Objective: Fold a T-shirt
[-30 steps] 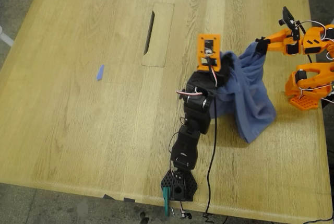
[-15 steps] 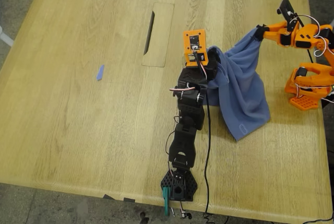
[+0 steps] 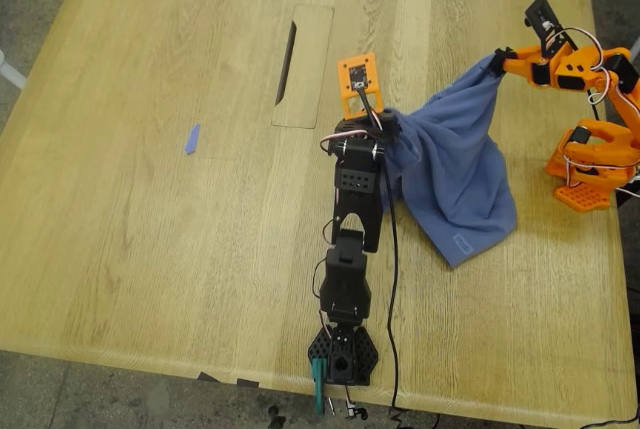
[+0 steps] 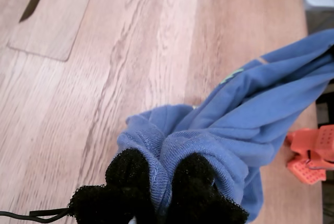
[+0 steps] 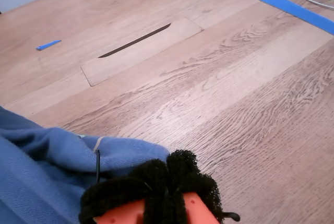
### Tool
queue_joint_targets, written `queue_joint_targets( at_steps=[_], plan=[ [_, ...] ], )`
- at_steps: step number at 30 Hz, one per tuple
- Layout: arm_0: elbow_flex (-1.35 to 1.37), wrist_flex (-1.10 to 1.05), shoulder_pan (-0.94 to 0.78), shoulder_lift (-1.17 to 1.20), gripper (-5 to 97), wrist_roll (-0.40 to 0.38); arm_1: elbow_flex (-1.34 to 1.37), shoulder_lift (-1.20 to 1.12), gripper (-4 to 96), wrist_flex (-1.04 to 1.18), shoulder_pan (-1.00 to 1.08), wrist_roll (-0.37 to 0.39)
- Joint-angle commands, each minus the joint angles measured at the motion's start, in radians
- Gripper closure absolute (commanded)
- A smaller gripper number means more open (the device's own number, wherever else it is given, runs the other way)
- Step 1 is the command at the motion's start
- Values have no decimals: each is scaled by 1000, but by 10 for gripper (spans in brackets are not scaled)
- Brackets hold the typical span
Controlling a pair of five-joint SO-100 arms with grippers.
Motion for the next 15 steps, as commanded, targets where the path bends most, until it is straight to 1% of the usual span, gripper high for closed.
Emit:
queue_joint_targets(
  at_steps=[1,3,5,11,13,15],
  plan=[
    [44,-21,-41,160,918,3,2,-3,914,-17,31,5],
    [89,-60,-63,167,918,3,20,-11,914,-41,51,5],
    [201,-149,-95,206,918,3,49,-17,914,-86,74,5],
    [801,-580,-175,436,918,5,164,-94,914,-327,130,5],
    [908,-701,-206,459,918,5,202,-127,914,-420,147,5],
    [959,-798,-239,448,918,8,235,-167,914,-509,166,5]
  ],
)
